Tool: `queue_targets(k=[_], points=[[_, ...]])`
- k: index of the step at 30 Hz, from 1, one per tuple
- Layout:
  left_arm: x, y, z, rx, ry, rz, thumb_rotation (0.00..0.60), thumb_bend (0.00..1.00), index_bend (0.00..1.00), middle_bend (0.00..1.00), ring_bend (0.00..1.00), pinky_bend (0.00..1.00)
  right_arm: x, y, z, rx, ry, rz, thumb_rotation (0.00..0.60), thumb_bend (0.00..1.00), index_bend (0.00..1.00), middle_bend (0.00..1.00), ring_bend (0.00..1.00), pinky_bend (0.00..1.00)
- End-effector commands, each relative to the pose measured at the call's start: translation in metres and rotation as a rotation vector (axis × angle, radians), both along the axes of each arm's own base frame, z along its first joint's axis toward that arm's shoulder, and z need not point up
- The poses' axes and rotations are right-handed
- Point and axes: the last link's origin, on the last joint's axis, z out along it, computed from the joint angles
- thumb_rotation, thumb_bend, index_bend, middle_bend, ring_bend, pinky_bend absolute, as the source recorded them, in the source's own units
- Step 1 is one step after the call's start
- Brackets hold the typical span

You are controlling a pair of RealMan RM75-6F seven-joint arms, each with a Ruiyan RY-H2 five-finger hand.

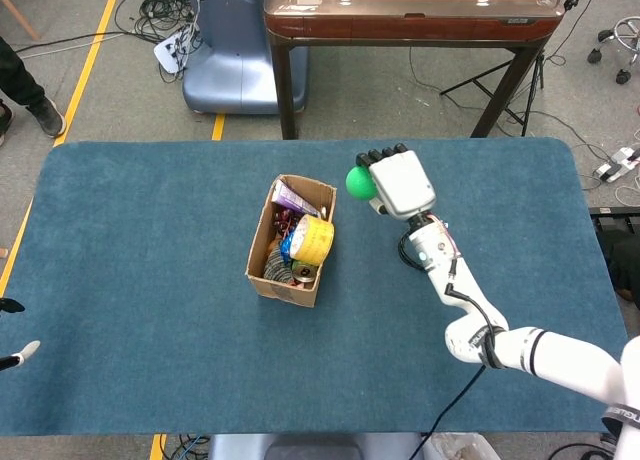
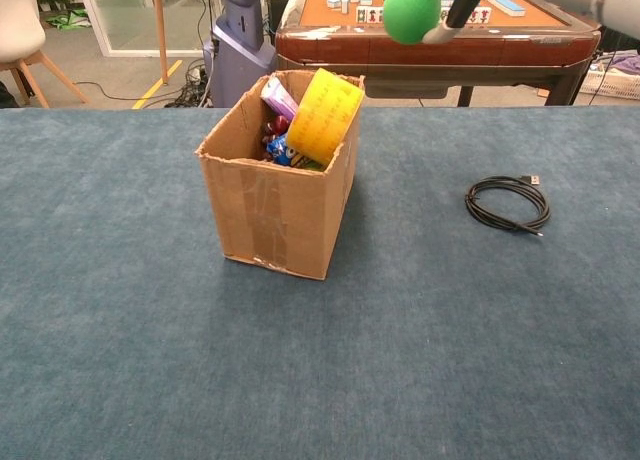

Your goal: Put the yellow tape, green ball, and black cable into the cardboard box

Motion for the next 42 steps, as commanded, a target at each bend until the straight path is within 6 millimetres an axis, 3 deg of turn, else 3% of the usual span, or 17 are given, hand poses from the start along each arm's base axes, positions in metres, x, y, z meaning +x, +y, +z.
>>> queue_targets(k=[1,6,13,20,25,29,35,38,42], points=[[0.0,0.0,0.001,0.001,-0.004,-0.001,0.6,0.07,0.43,0.43,0.41,0.62,0.012,-0.004,-0.011,0.008,0.008,0.006,0.6,0.23,0.44,0.49,0.42,0.4],[0.001,-0.001,0.001,-0.003,-0.008,-0.008,0.6,0.07,0.43,0.43,0.41,0.62,0.025,-0.007,-0.025,0.019,0.011,0.01,0.6,0.22,0.44,0.45,0.4,0.4],[0.002,-0.002,0.002,0.001,-0.012,-0.012,0.6,0.07,0.43,0.43,0.41,0.62,0.037,-0.006,-0.038,0.034,0.003,0.024,0.6,0.2,0.43,0.34,0.29,0.4],[0.003,-0.003,0.003,0.004,-0.01,-0.015,0.6,0.07,0.43,0.43,0.41,0.62,0.04,-0.007,-0.043,0.041,0.007,0.033,0.6,0.13,0.22,0.26,0.21,0.4],[0.003,-0.003,0.003,0.005,-0.008,-0.013,0.6,0.07,0.43,0.43,0.41,0.62,0.037,-0.007,-0.043,0.045,0.012,0.032,0.6,0.05,0.15,0.23,0.19,0.4],[0.003,-0.003,0.002,0.003,-0.006,-0.013,0.6,0.07,0.43,0.43,0.41,0.62,0.034,-0.005,-0.04,0.05,0.012,0.037,0.6,0.04,0.14,0.22,0.19,0.4],[0.001,-0.003,0.003,0.005,0.0,-0.009,0.6,0.07,0.43,0.43,0.41,0.62,0.007,0.017,-0.017,0.032,0.03,0.064,0.6,0.04,0.14,0.23,0.19,0.4],[0.001,-0.003,0.002,0.005,0.003,-0.007,0.6,0.07,0.43,0.43,0.41,0.62,-0.013,0.03,-0.002,0.02,0.046,0.062,0.6,0.04,0.2,0.27,0.2,0.4],[0.002,-0.003,0.001,0.003,0.01,-0.006,0.6,0.07,0.43,0.43,0.41,0.62,-0.048,0.05,0.018,-0.001,0.108,0.047,0.6,0.04,0.27,0.35,0.3,0.4]])
